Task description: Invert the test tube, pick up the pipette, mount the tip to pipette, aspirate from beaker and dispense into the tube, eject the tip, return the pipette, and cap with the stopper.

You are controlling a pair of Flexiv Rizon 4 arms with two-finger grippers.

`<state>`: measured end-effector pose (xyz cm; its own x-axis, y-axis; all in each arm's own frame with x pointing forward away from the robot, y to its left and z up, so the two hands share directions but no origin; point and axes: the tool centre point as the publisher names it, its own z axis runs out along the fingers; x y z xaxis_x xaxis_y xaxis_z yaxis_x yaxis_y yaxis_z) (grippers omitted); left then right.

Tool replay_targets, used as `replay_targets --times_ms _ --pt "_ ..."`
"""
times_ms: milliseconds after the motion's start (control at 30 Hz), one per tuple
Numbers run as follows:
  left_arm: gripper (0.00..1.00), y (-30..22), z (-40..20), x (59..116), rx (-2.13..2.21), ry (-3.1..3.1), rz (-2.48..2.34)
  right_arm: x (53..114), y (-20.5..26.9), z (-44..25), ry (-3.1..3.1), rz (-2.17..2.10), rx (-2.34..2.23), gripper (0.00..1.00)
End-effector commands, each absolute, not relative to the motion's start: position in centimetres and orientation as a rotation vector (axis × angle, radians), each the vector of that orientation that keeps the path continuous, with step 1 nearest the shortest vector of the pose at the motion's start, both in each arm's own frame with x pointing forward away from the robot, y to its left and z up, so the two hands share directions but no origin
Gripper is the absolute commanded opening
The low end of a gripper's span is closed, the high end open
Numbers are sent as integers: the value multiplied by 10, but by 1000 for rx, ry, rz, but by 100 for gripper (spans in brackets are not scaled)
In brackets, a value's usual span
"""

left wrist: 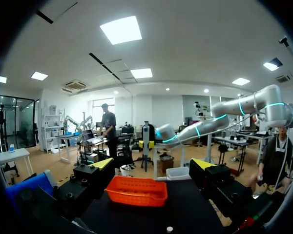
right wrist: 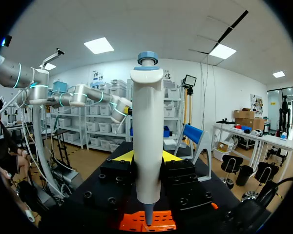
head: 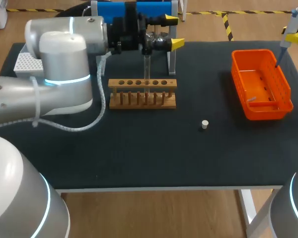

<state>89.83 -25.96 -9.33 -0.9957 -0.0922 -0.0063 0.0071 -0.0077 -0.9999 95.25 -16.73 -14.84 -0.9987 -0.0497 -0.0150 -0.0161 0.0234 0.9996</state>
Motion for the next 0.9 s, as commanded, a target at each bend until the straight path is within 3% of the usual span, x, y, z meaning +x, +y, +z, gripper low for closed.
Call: replay_targets --times_ms 33,900 --pt "100 -243 -92 895 -96 2176 -2174 952 -167 -147 -2236 -2174 69 0" --pt "100 -243 -94 894 -96 2203 -2184 952 -167 -147 -2236 -2174 69 0"
